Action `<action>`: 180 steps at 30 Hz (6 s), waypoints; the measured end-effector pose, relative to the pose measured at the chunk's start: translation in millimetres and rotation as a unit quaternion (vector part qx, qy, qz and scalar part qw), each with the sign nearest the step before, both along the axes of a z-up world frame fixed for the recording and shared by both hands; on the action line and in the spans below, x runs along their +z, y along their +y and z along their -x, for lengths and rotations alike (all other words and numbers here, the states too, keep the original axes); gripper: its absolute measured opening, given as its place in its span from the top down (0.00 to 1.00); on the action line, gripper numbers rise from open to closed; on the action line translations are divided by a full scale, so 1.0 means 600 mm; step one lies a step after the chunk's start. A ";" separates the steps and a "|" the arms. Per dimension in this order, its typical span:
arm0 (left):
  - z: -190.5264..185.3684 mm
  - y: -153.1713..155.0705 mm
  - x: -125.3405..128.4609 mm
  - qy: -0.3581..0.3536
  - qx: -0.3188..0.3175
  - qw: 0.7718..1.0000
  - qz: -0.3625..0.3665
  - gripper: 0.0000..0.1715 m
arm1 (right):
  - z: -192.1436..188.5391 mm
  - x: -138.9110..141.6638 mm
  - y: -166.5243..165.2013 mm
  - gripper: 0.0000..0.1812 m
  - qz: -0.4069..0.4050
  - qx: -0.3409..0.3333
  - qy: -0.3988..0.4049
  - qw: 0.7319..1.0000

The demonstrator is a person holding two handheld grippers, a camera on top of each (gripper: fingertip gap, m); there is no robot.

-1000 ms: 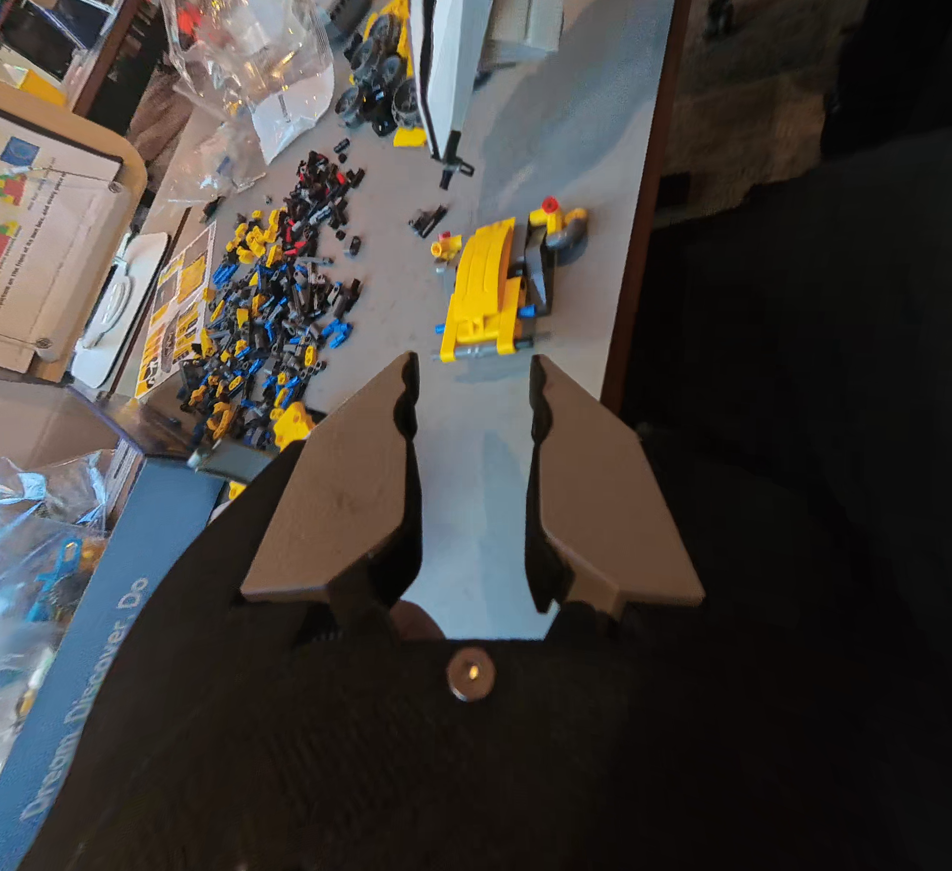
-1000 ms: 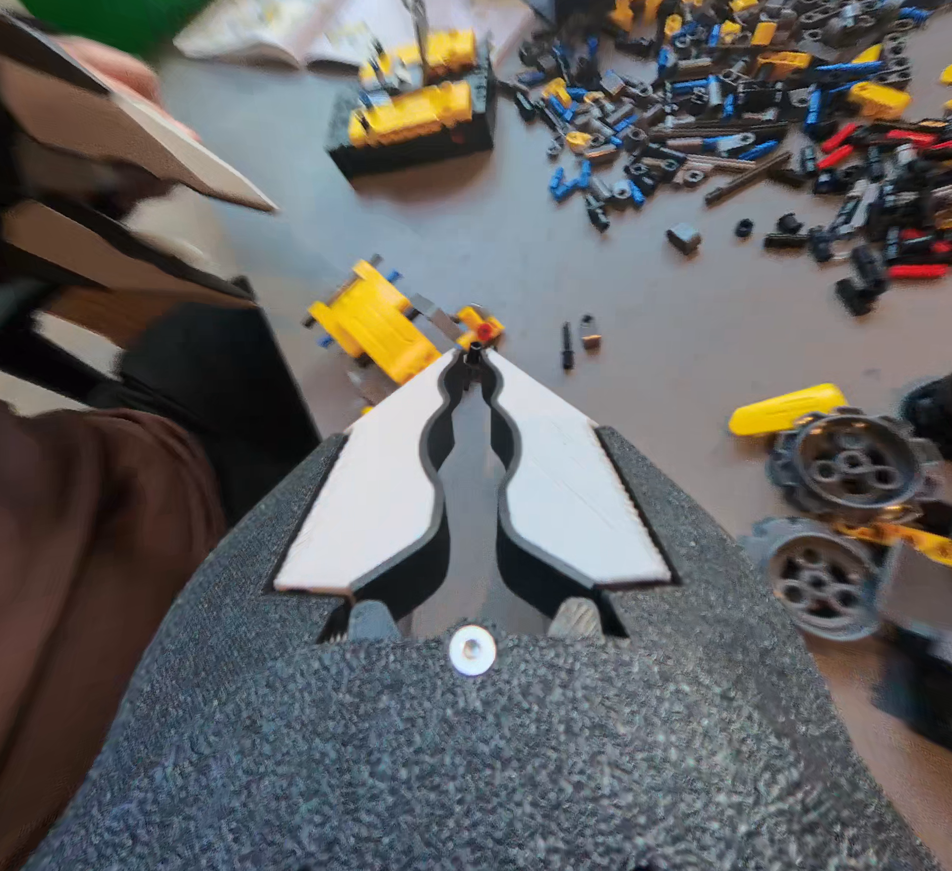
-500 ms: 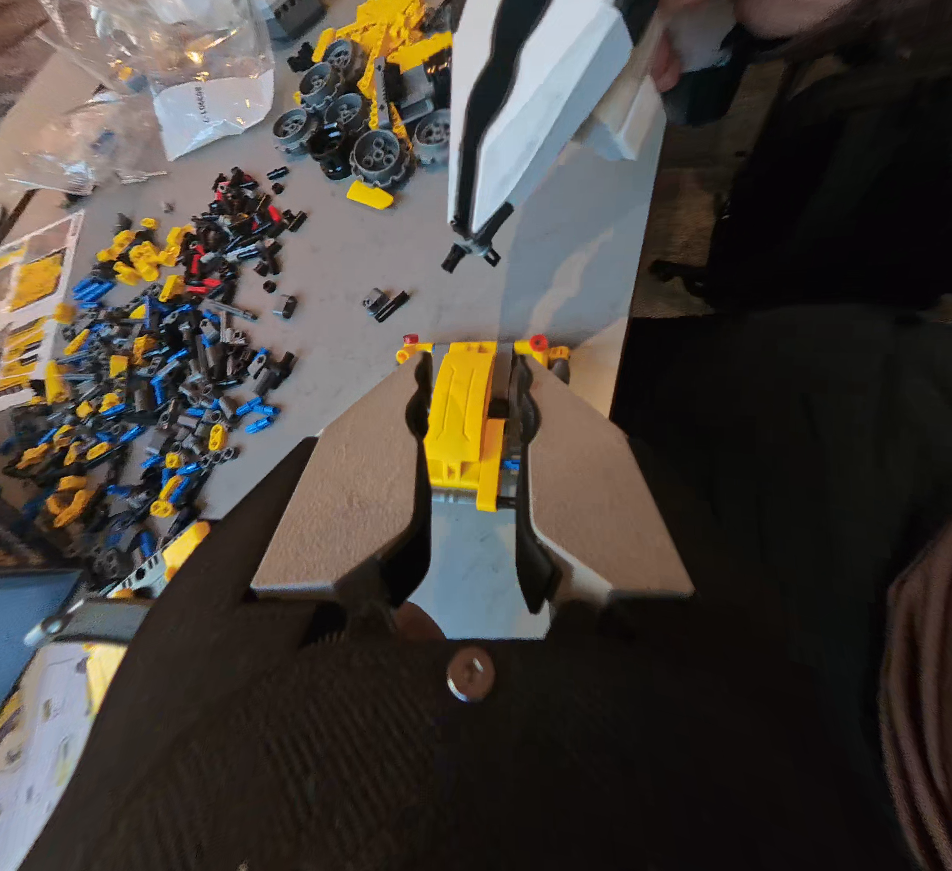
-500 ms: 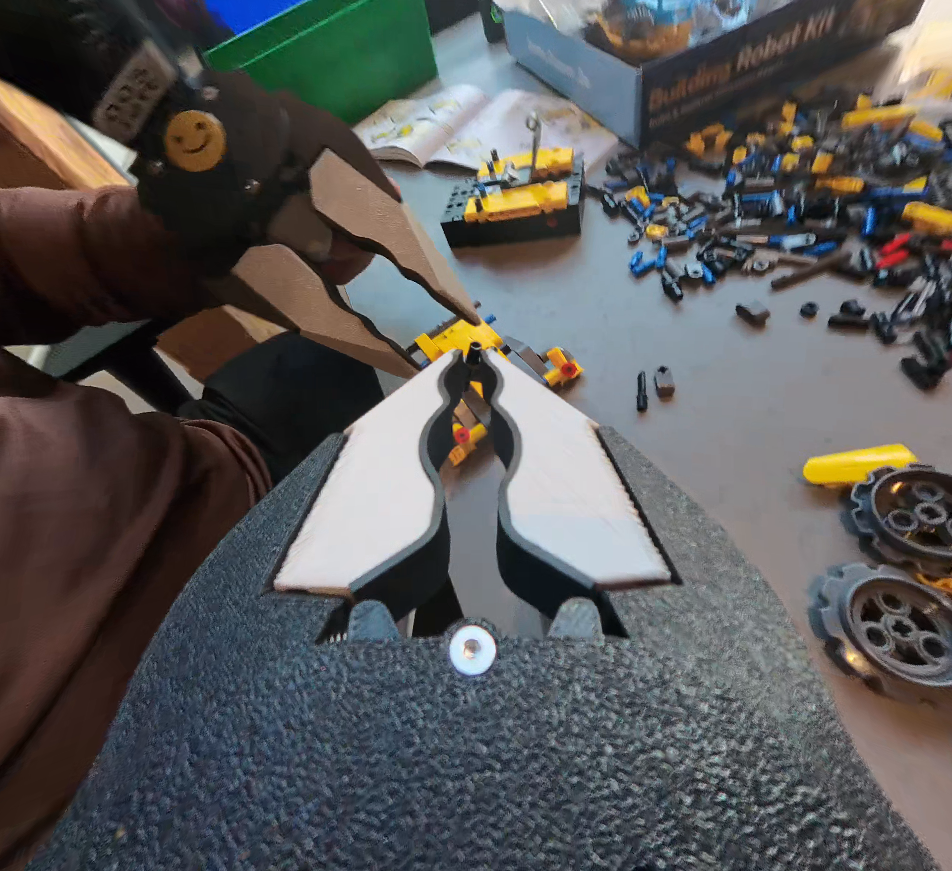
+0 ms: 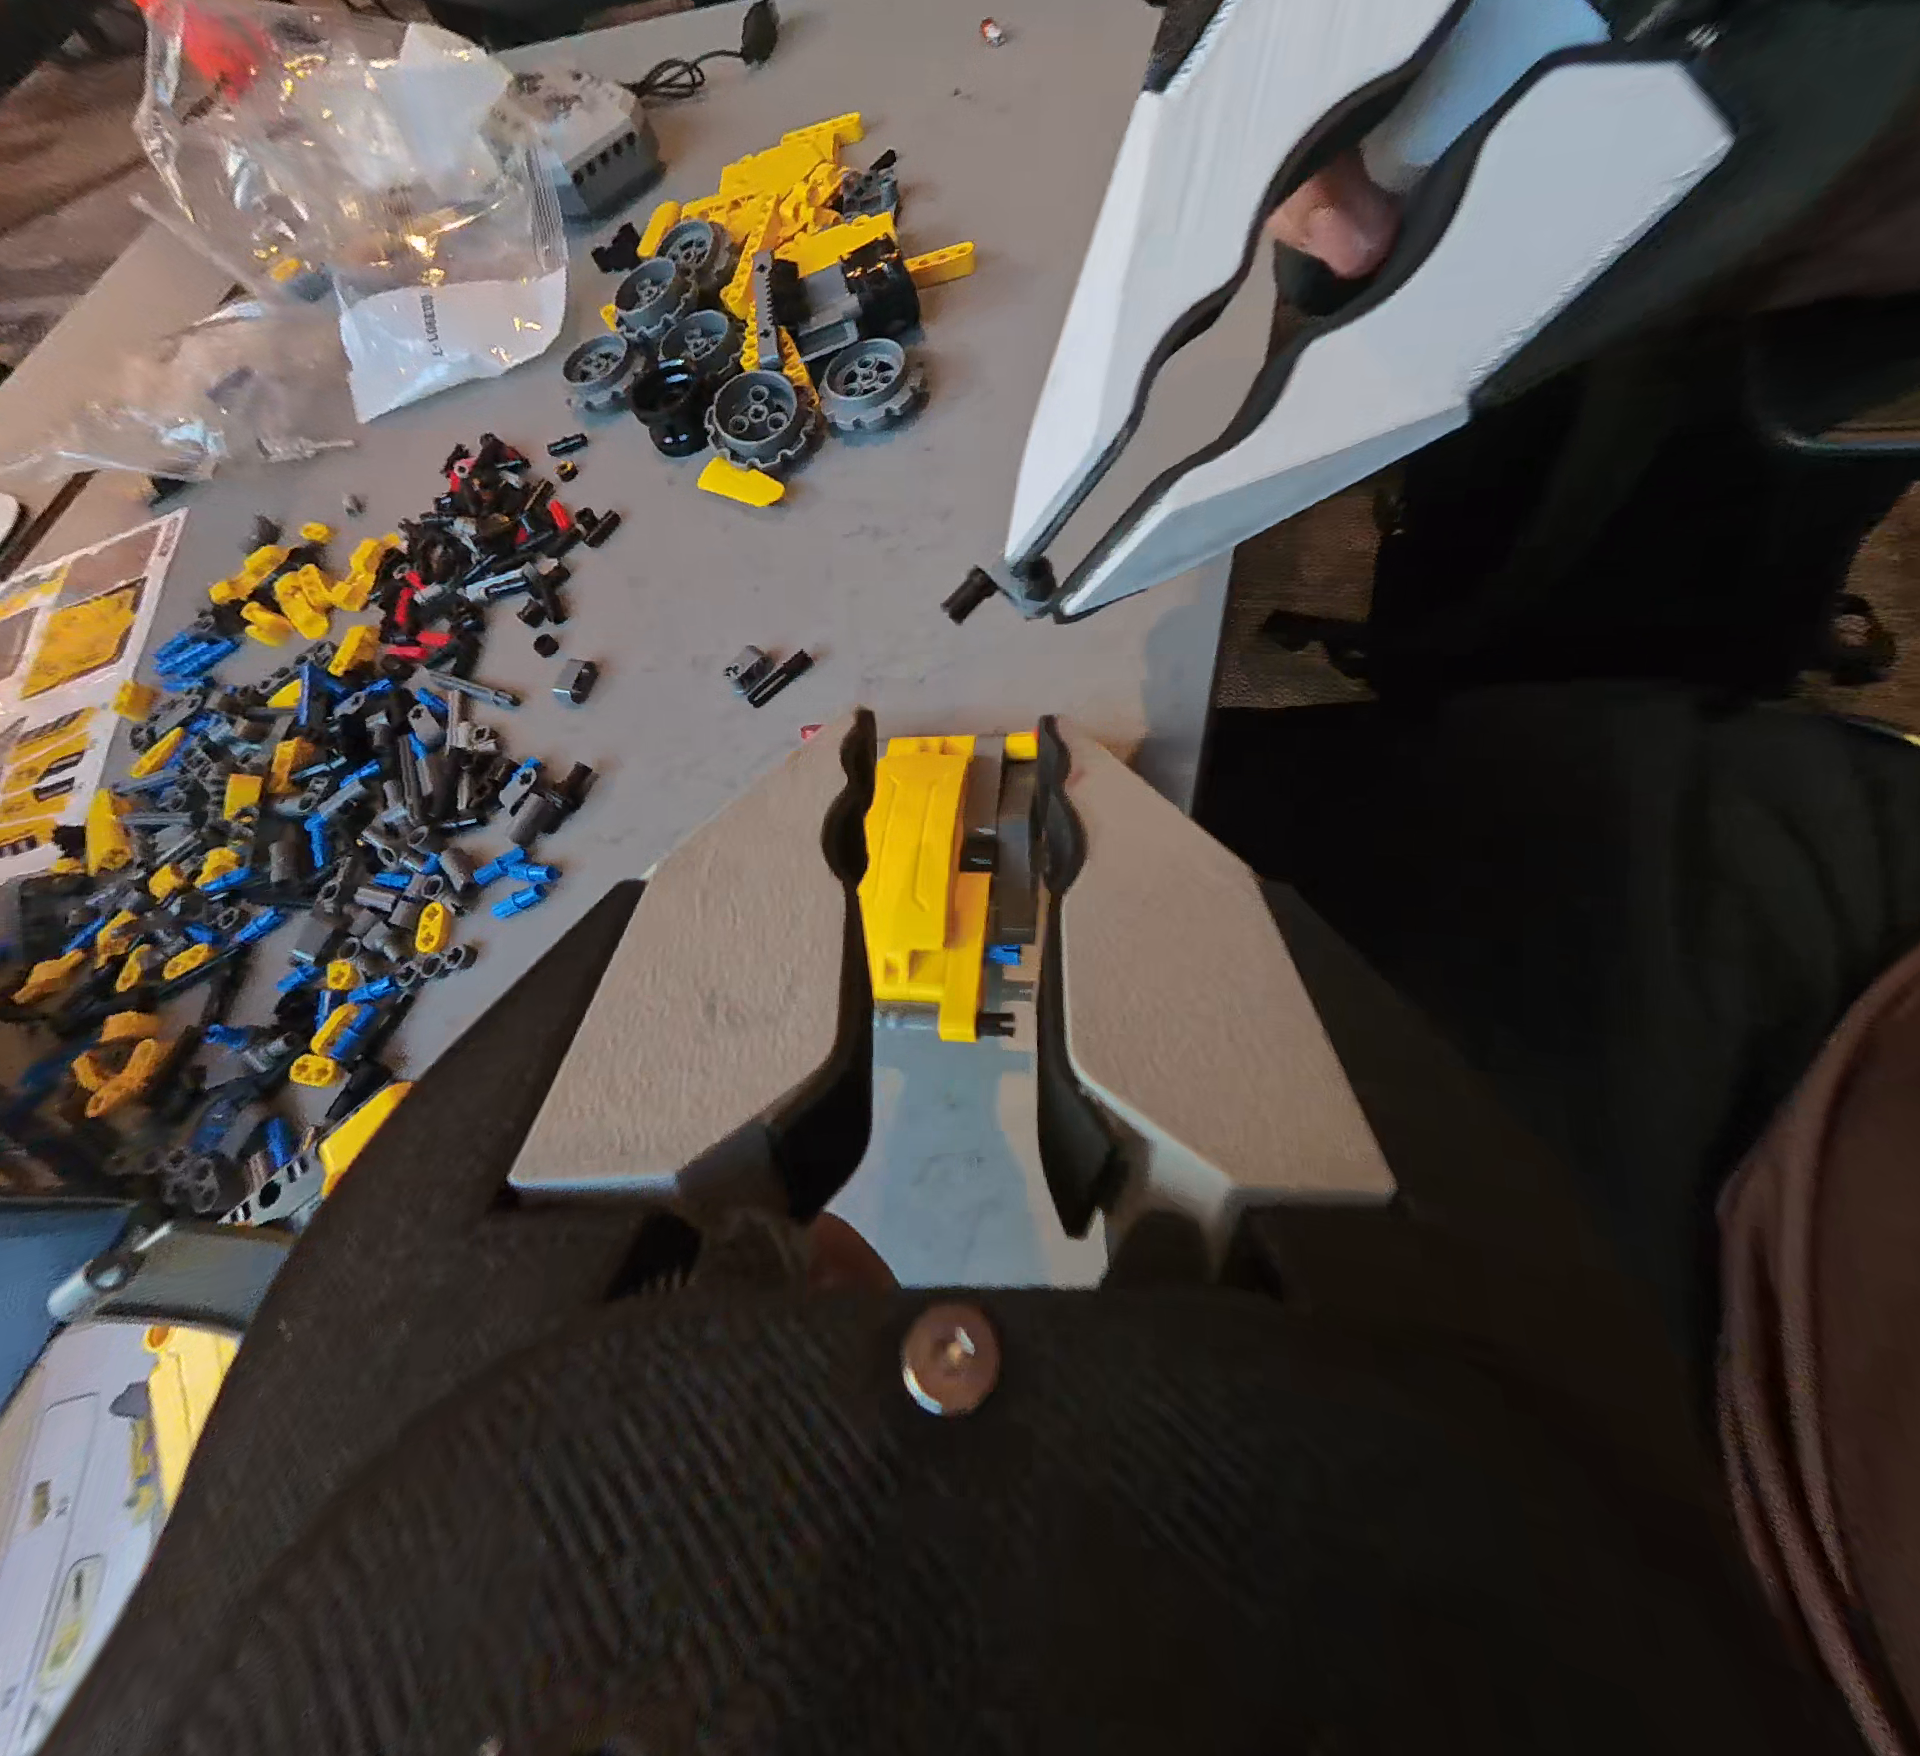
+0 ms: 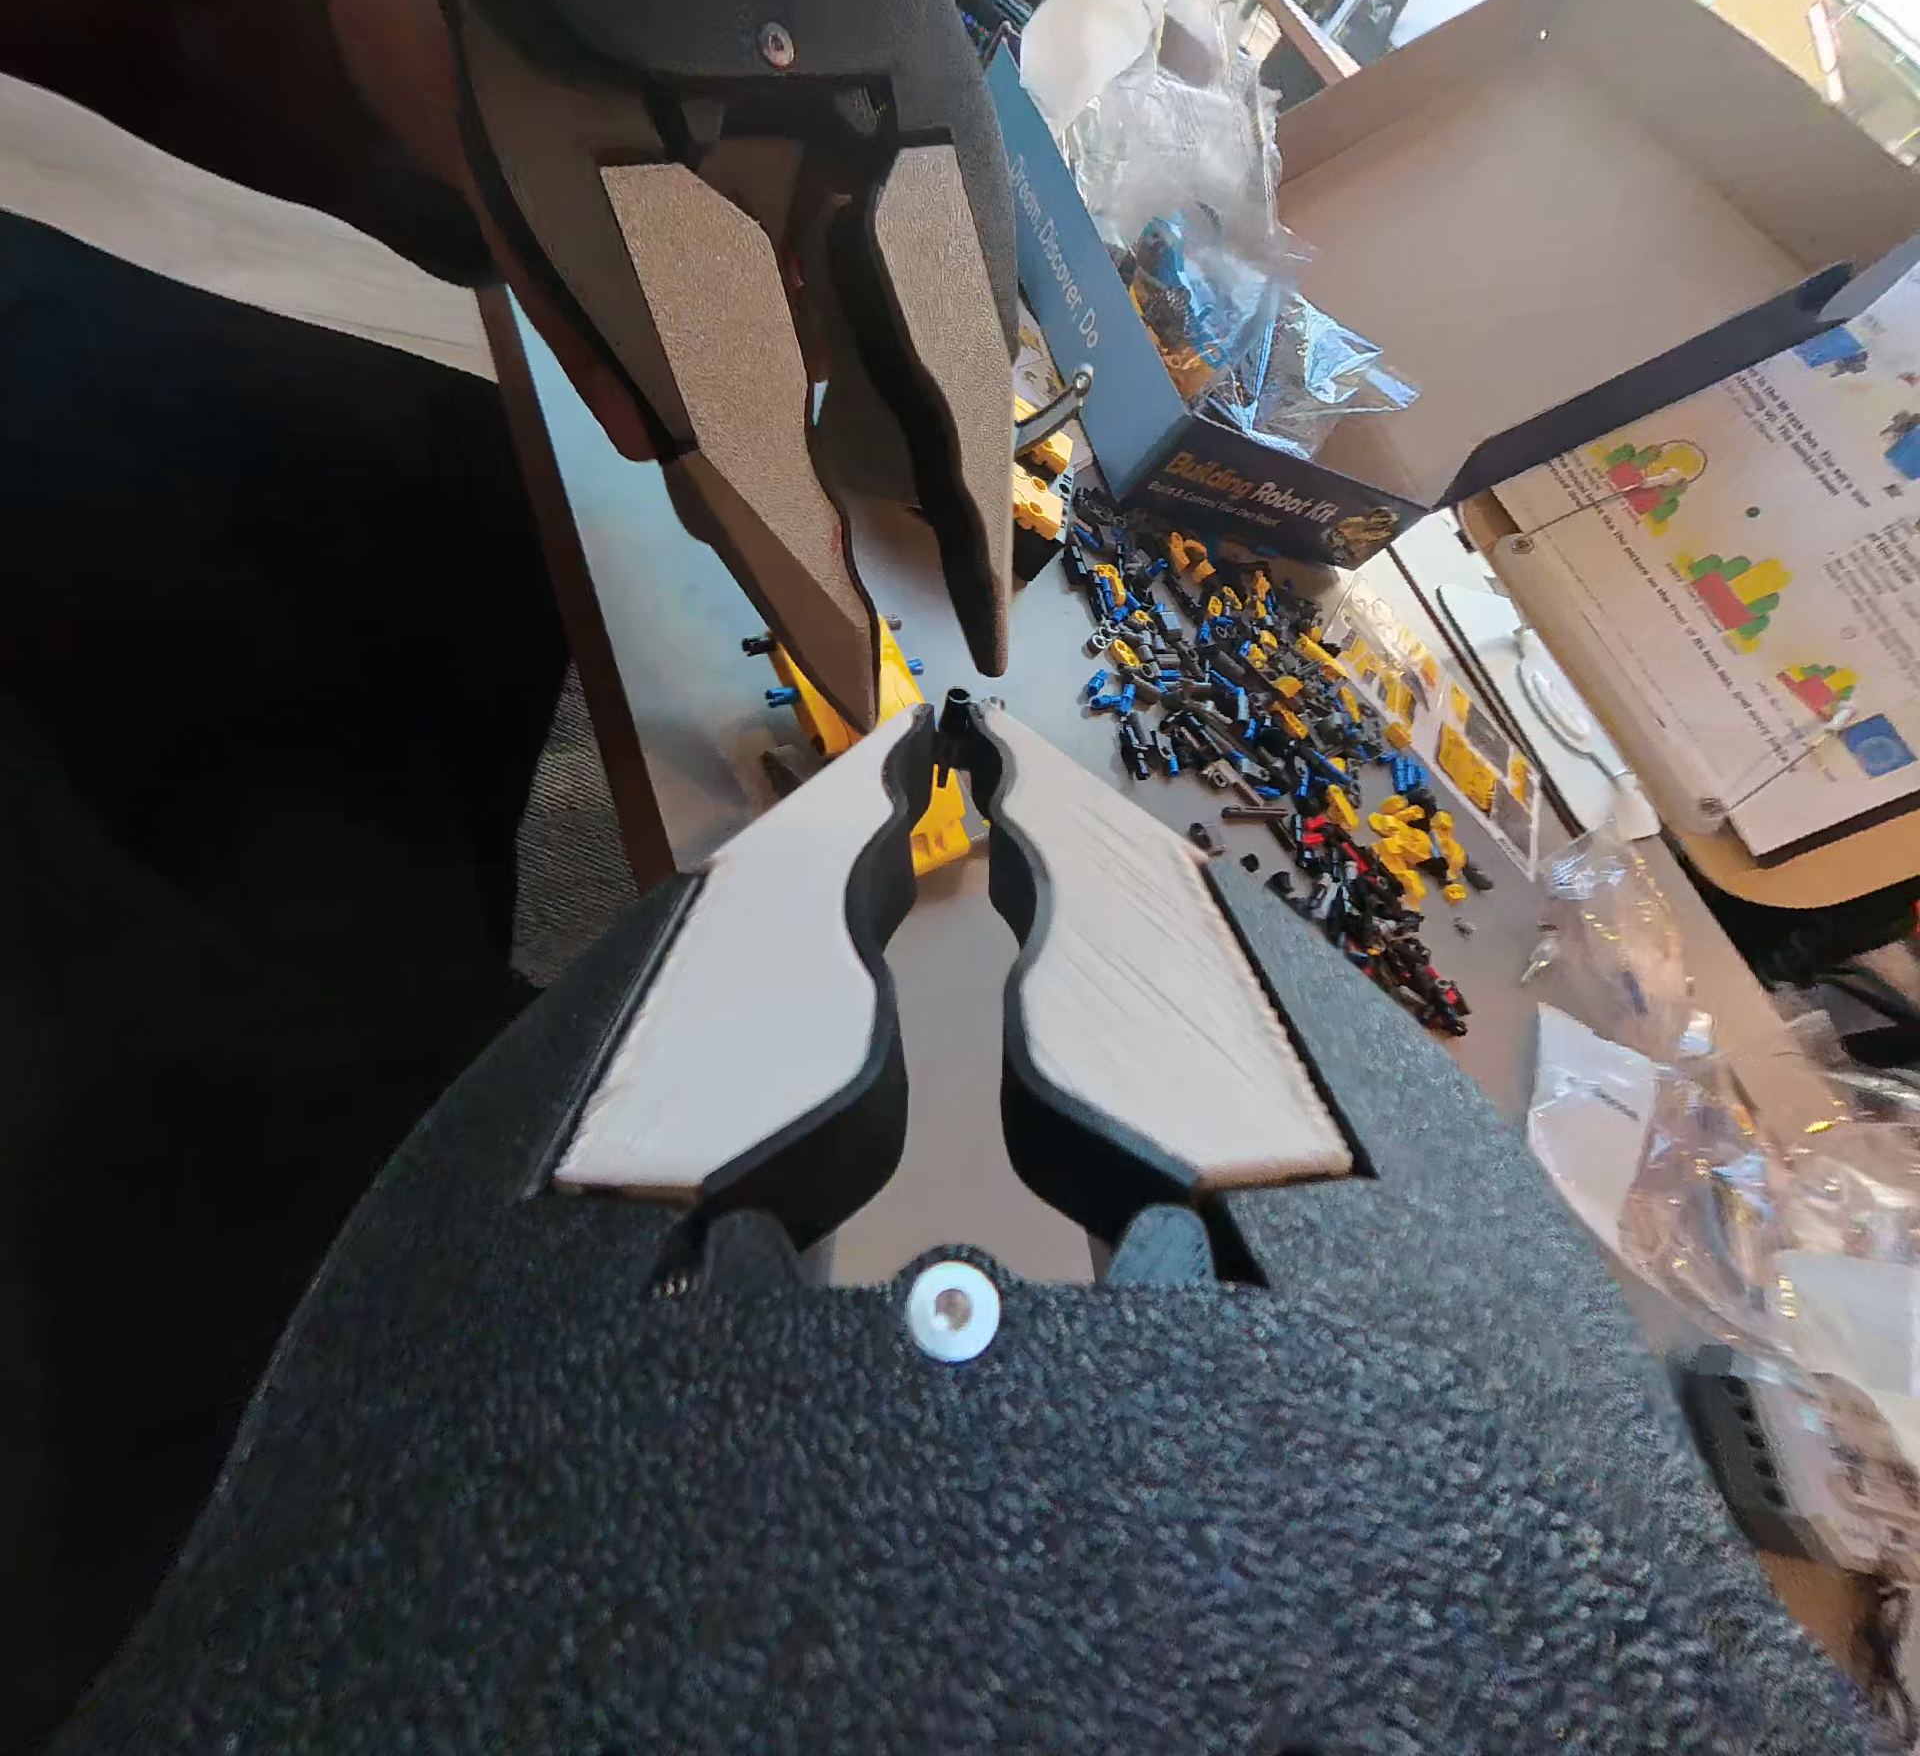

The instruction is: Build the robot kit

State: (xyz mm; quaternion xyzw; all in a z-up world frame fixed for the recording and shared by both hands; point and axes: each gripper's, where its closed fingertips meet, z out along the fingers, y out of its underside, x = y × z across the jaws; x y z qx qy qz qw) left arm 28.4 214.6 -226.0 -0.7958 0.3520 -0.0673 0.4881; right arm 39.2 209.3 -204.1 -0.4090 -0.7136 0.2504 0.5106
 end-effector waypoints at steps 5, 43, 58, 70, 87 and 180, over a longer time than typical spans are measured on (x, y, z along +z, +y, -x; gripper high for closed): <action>-0.003 -0.021 0.013 -0.094 -0.017 0.995 0.040 0.86 | 0.001 -0.009 0.005 0.98 -0.127 -0.034 -0.025 0.991; 0.005 -0.033 0.008 -0.319 0.007 0.943 0.100 0.99 | 0.006 -0.019 -0.006 0.99 -0.057 -0.047 0.009 0.997; 0.008 -0.074 0.003 -0.333 -0.033 0.936 0.107 0.99 | 0.030 -0.042 -0.048 0.89 -0.098 -0.024 -0.020 0.995; 0.030 -0.094 -0.013 -0.264 -0.011 0.953 0.150 0.99 | 0.053 -0.051 -0.078 0.91 -0.109 -0.015 -0.023 0.994; 0.061 -0.126 -0.049 -0.225 -0.023 0.950 0.216 0.99 | 0.080 -0.073 -0.120 0.89 -0.112 0.013 -0.039 0.993; 0.002 -0.147 -0.078 -0.220 -0.158 0.900 0.341 0.99 | 0.034 -0.131 -0.127 0.96 -0.400 0.067 -0.164 0.899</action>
